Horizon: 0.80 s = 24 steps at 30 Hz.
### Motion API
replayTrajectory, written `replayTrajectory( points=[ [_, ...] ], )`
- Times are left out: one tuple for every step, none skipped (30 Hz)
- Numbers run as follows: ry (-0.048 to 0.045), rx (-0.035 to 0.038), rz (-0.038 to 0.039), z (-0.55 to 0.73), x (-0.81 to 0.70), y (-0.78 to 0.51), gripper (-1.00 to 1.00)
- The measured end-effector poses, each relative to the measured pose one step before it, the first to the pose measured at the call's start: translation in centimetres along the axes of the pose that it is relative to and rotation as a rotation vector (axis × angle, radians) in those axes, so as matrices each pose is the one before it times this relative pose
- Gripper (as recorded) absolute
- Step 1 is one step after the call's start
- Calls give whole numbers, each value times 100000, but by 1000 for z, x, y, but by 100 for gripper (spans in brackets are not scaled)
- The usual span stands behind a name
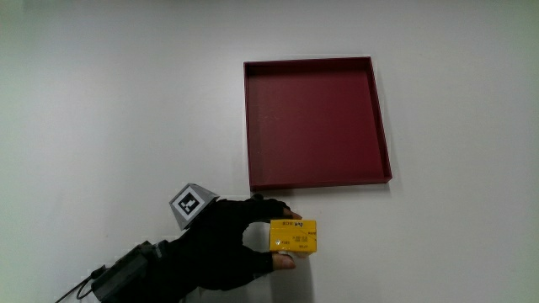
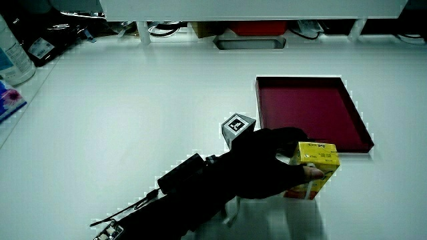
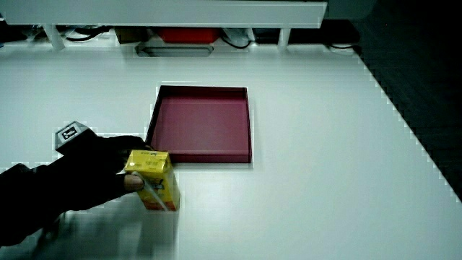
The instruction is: Place ice redtea
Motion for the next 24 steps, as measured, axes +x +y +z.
replayTrajectory(
  points=[
    [-337, -839, -1081, 31, -107, 73, 0],
    [-1547, 540, 745, -24, -3, 4, 0],
    [-109, 126, 243, 42, -140, -12, 0],
    [2, -180, -299, -14, -39, 3, 0],
    [-197, 8, -433, -30, -20, 0, 0],
    [-126, -69, 369, -8, -50, 1, 0],
    [-654, -51, 920, -19, 17, -1, 0],
    [-352, 45, 29, -17, 11, -3, 0],
    [1609, -199, -336, 66, -222, -43, 0],
    [-1252, 260, -24, -51, 80, -5, 0],
    [161, 51, -355, -7, 2, -3, 0],
    [-1410, 219, 1037, -48, 41, -22, 0],
    [25, 188, -270, 7, -61, -14, 0],
    [1359, -18, -865, 34, -75, -7, 0],
    [-669, 145, 692, -14, -42, -31, 0],
    [-1598, 366, -759, -63, 108, 7, 0],
    [705, -24, 1312, 53, -346, -96, 0],
    [-1767, 476, -572, -54, -44, -7, 0],
    [-666, 119, 582, -3, -119, -44, 0],
    [-1343, 280, 196, -31, -38, -18, -5],
    [-127, -240, -300, -9, -3, 3, -9],
    [-1032, 251, 690, -60, 152, -22, -14],
    [71, -19, 356, 38, -108, -74, -18],
    [-1221, 691, 589, 24, -24, -141, -23]
  ],
)
